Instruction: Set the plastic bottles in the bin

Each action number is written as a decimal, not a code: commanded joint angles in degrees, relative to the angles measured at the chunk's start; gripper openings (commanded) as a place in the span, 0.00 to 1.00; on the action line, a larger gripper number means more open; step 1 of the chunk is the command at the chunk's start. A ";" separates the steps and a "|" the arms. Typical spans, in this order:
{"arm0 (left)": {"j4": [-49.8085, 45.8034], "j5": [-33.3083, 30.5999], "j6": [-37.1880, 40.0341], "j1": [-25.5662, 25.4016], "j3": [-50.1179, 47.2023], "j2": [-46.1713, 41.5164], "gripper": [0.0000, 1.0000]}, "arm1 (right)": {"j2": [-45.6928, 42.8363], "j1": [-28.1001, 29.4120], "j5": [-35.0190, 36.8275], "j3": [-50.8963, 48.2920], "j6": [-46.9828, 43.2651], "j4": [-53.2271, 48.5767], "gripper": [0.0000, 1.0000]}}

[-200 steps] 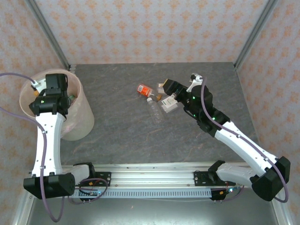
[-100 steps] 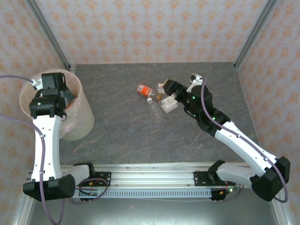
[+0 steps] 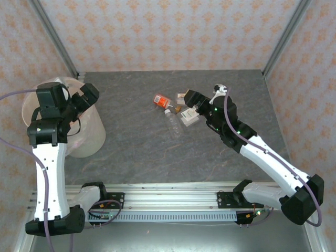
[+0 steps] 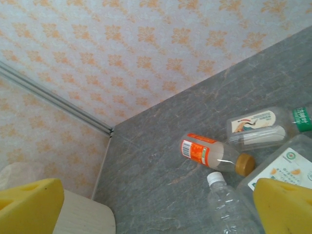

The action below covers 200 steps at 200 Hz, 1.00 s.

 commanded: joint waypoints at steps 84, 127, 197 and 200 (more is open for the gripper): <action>17.35 -20.40 -17.45 -37.46 -9.54 7.81 1.00 | -11.40 -2.99 15.25 -10.30 5.55 -15.39 1.00; 16.47 -20.80 -17.58 -42.68 -4.13 23.36 1.00 | -13.34 -3.23 16.42 -11.89 5.30 -17.55 1.00; 15.47 -15.68 -17.71 -43.31 0.09 39.83 1.00 | -11.91 -3.33 16.77 -10.97 4.43 -17.23 1.00; 15.68 -15.25 -17.64 -43.35 0.00 40.29 1.00 | -11.74 -3.34 16.70 -10.93 4.41 -17.19 1.00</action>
